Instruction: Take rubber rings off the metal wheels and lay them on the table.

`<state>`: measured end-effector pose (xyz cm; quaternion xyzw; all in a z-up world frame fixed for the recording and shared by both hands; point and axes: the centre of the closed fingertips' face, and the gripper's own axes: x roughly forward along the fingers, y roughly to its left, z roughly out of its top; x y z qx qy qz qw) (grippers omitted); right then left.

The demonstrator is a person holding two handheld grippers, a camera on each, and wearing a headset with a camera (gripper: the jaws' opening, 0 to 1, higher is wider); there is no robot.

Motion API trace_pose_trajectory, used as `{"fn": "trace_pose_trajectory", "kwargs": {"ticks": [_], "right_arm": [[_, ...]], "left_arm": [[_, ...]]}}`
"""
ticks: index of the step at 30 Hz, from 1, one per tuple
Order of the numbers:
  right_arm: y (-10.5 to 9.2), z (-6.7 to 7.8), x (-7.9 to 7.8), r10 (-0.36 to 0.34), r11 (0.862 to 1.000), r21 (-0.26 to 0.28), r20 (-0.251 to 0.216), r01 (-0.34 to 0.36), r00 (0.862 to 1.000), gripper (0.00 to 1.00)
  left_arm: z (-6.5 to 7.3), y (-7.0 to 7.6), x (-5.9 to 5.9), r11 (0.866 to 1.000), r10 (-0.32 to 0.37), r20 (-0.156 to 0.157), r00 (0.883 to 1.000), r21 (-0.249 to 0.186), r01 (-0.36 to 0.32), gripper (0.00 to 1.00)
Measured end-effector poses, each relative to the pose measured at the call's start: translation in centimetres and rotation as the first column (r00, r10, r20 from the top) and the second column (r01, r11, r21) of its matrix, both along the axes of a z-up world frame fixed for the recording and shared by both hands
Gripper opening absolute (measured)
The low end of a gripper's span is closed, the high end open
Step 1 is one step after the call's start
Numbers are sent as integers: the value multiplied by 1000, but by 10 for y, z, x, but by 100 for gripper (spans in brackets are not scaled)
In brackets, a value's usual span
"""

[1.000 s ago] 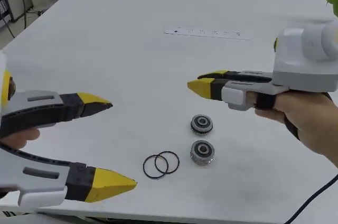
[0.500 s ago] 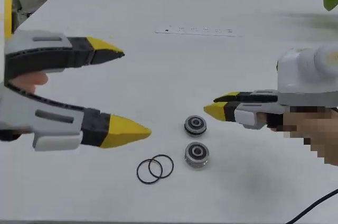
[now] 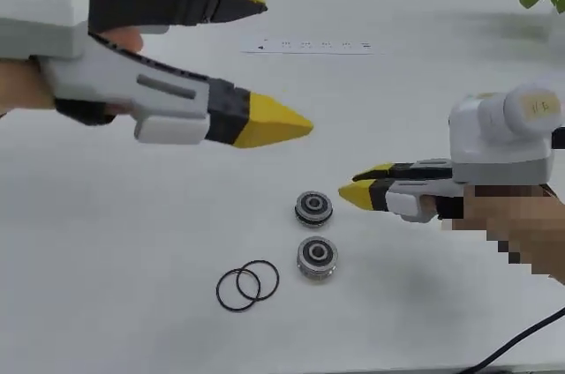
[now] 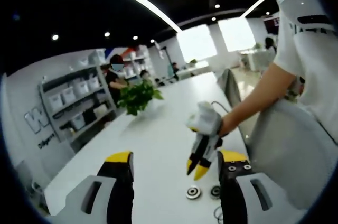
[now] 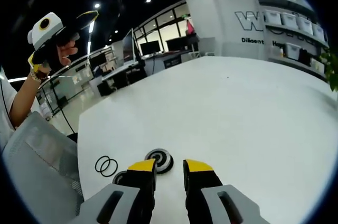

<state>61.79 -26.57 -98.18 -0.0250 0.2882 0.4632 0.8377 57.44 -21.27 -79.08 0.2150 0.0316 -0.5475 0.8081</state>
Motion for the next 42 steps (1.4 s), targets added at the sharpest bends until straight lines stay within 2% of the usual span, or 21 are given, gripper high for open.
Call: {"fn": "trace_pose_trajectory", "kwargs": {"ticks": [2, 3, 5, 8, 10, 12, 16, 18, 20, 21, 22, 23, 26, 28, 30, 31, 33, 38, 41, 42], "right_arm": [[1, -4, -2, 12, 1000, -13, -4, -12, 1000, 18], [1, -5, -2, 17, 1000, -19, -1, -17, 1000, 18], [2, -9, -4, 30, 999, -39, 4, -30, 1000, 18], [2, -13, -6, 45, 998, -54, -2, -45, 999, 19], [2, -14, -6, 51, 997, -55, -5, -51, 999, 19], [3, -14, -7, 49, 998, -39, -17, -50, 999, 19], [2, -15, -7, 47, 998, -40, -23, -48, 999, 19], [1, -17, -7, 46, 998, -44, -25, -48, 999, 19], [1, -17, -7, 48, 998, -45, -26, -49, 998, 19], [2, -18, -7, 51, 998, -45, -26, -52, 998, 19], [2, -18, -8, 52, 998, -45, -27, -54, 998, 19], [3, -18, -9, 56, 997, -47, -28, -58, 998, 19], [3, -21, -11, 66, 996, -59, -32, -67, 997, 19], [3, -22, -12, 67, 996, -62, -33, -69, 997, 19], [4, -23, -12, 68, 995, -65, -36, -70, 997, 19], [3, -24, -13, 69, 995, -73, -38, -71, 997, 18], [3, -27, -14, 73, 993, -85, -40, -76, 997, 18], [5, -29, -15, 80, 992, -92, -42, -83, 996, 18], [7, -30, -16, 90, 991, -94, -44, -94, 995, 19], [8, -31, -17, 94, 990, -97, -44, -98, 995, 19]], "left_arm": [[0, -4, 10, 1000, 1, 4, 1000, -18, -1, 63], [-2, -6, 19, 999, 28, -13, 1000, -33, -28, 61], [-9, -9, 32, 998, 57, -20, 998, -36, -58, 57], [-23, -17, 41, 998, 57, -42, 997, -35, -59, 56], [-34, -24, 45, 997, 45, -55, 997, -62, -49, 54], [-50, -31, 47, 994, 35, -107, 994, -97, -45, 50], [-77, -35, 55, 986, 60, -169, 984, -147, -85, 47], [-89, -34, 59, 986, 74, -171, 983, -136, -98, 46], [-107, -34, 58, 991, 66, -169, 983, -100, -84, 45], [-119, -33, 59, 994, 73, -177, 982, -64, -85, 44], [-123, -33, 59, 995, 73, -176, 982, -49, -83, 42], [-133, -32, 60, 996, 80, -177, 981, -23, -86, 39], [-154, -32, 60, 995, 98, -198, 975, 15, -97, 37], [-161, -32, 58, 994, 109, -207, 972, 19, -107, 36], [-173, -33, 53, 995, 102, -230, 968, 31, -97, 35], [-182, -32, 51, 994, 106, -244, 964, 53, -96, 33], [-192, -32, 49, 992, 118, -251, 961, 78, -101, 29], [-205, -36, 42, 991, 107, -275, 955, 110, -79, 26], [-206, -37, 41, 991, 106, -289, 951, 108, -78, 23], [-206, -38, 41, 991, 116, -300, 947, 97, -91, 21]]}}
